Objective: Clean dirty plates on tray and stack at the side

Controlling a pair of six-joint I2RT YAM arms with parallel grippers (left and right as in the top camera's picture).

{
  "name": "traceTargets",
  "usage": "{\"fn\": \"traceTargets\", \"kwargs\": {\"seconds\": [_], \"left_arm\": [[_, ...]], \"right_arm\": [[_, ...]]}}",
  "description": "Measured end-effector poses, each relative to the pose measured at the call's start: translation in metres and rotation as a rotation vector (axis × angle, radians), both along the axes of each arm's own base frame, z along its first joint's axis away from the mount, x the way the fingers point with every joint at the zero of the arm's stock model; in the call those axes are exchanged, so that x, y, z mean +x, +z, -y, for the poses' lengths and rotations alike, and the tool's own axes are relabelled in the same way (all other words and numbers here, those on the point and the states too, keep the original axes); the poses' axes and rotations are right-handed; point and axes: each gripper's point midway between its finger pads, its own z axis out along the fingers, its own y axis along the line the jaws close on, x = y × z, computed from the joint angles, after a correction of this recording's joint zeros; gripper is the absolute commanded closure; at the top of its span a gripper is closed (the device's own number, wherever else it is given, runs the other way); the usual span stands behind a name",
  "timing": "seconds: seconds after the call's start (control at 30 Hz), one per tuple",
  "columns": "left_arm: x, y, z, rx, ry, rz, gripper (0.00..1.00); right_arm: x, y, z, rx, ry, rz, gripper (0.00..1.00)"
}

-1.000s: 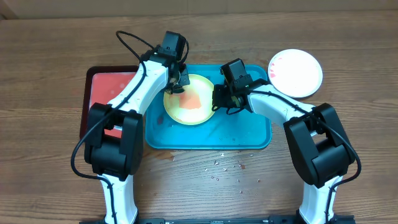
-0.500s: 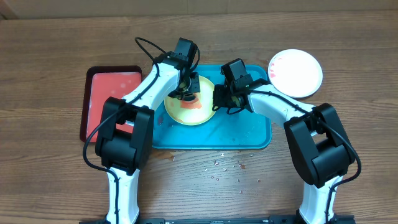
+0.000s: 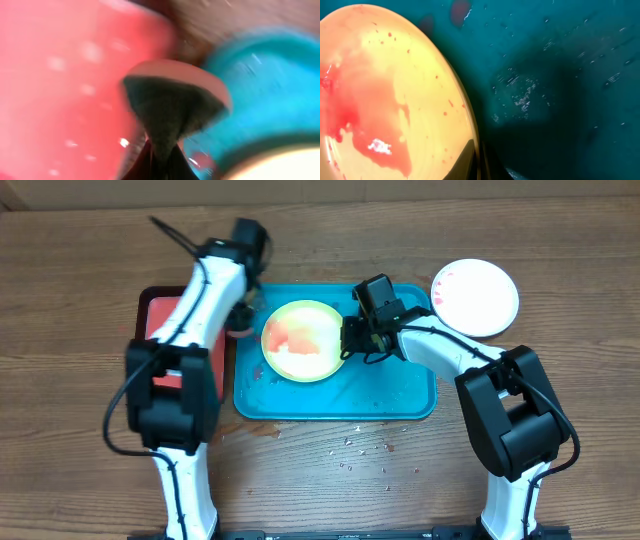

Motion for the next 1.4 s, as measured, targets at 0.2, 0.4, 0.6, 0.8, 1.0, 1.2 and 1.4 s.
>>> {"fn": "traceTargets", "kwargs": {"seconds": [0.2,0.4,0.6,0.8,1.0,1.2,1.4], "left_arm": [[-0.001,0.046,-0.045,-0.021,0.156,0.102,0.96],[-0.014,0.066,-0.082,-0.021,0.255,0.112,0.96],[-0.025,0.025,-0.104,-0.011,0.306,0.032,0.96],[-0.032,-0.01,-0.111,-0.001,0.323,-0.046,0.92],[-0.035,-0.011,-0.127,0.009,0.357,-0.043,0.19],[-0.037,-0.011,-0.133,0.008,0.373,-0.044,0.0],[-0.037,-0.011,-0.132,0.004,0.373,-0.044,0.0]], "right_arm": [[0.005,0.004,0.005,-0.052,0.052,0.05,0.96],[0.027,0.037,0.017,-0.185,0.109,0.214,0.96],[0.048,0.1,0.019,-0.386,0.149,0.451,0.96],[0.049,0.134,0.016,-0.648,0.192,0.596,0.96],[0.05,0.165,0.013,-0.872,0.182,0.728,0.96],[0.047,0.195,0.007,-1.052,0.181,0.823,0.96],[0.048,0.217,0.013,-1.19,0.164,0.859,0.96]]}}
